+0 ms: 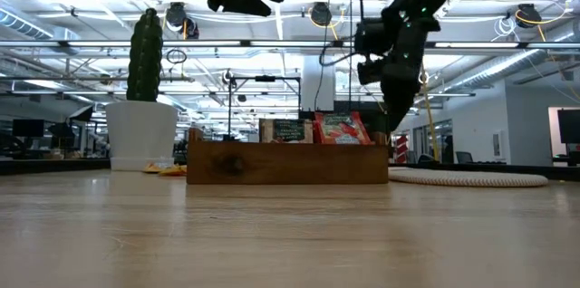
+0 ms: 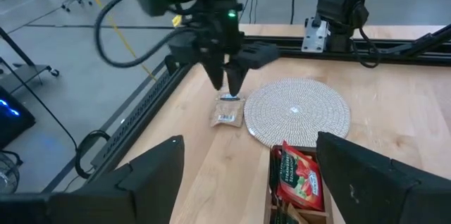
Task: Pick & Place Tea
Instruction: Put the brown tea bag into the middle section of the wooden organizer
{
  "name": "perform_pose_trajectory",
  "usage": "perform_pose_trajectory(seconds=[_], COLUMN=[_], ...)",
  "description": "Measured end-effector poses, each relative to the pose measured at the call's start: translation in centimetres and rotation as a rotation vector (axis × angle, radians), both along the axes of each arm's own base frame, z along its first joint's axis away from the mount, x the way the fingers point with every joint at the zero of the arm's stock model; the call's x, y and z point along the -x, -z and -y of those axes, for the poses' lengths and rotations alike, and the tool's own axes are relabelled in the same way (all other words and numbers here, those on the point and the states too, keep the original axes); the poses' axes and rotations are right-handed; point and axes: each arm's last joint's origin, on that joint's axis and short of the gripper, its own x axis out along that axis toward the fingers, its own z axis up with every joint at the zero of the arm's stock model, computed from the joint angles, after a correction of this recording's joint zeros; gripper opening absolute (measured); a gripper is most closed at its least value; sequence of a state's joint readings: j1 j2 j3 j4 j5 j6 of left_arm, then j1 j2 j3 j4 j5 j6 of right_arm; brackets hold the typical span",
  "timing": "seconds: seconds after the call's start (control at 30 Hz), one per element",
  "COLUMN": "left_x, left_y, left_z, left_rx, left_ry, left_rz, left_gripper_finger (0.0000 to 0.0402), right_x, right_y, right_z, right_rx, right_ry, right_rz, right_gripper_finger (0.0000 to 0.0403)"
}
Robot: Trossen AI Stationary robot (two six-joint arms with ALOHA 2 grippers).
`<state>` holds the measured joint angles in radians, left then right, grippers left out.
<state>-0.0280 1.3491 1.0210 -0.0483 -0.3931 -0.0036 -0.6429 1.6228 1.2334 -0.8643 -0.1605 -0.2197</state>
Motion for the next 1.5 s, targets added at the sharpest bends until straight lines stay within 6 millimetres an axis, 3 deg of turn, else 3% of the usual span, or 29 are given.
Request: perform_pose_trajectory(seconds=[0.17, 0.4, 0.7, 0.8, 1.0, 1.27, 1.5], left_x=[0.0, 0.0, 0.0, 0.0, 0.0, 0.0, 0.0], left_y=[0.0, 0.0, 0.0, 0.0, 0.0, 0.0, 0.0], left_z=[0.0, 0.0, 0.0, 0.0, 0.0, 0.0, 0.0], left_rx=[0.000, 0.000, 0.001, 0.001, 0.001, 0.000, 0.000], left_ry=[0.000, 0.000, 0.000, 0.000, 0.000, 0.000, 0.000], left_rz=[0.000, 0.000, 0.000, 0.000, 0.000, 0.000, 0.000], left_gripper_finger=[0.0311, 0.0310, 0.0310, 0.0310, 0.0310, 0.0310, 0.0310], right_x=[0.0, -0.4, -0.9, -0.7, -0.4, -0.2, -0.4], right_y=[1.4, 6.0, 10.0, 10.0, 8.0, 6.6, 6.5], right_z=[-1.5, -1.1, -0.2, -0.2, -0.5, -0.6, -0.9], right_rx=[0.264, 0.263, 0.147, 0.140, 0.185, 0.221, 0.245], right_ry=[-0.150, -0.209, -0.241, -0.236, -0.223, -0.195, -0.218], right_rz=[-0.042, -0.073, -0.131, -0.139, -0.104, -0.062, -0.065], right_gripper_finger=[0.0191, 0.0225, 0.0216, 0.0204, 0.0154, 0.0016, 0.0007])
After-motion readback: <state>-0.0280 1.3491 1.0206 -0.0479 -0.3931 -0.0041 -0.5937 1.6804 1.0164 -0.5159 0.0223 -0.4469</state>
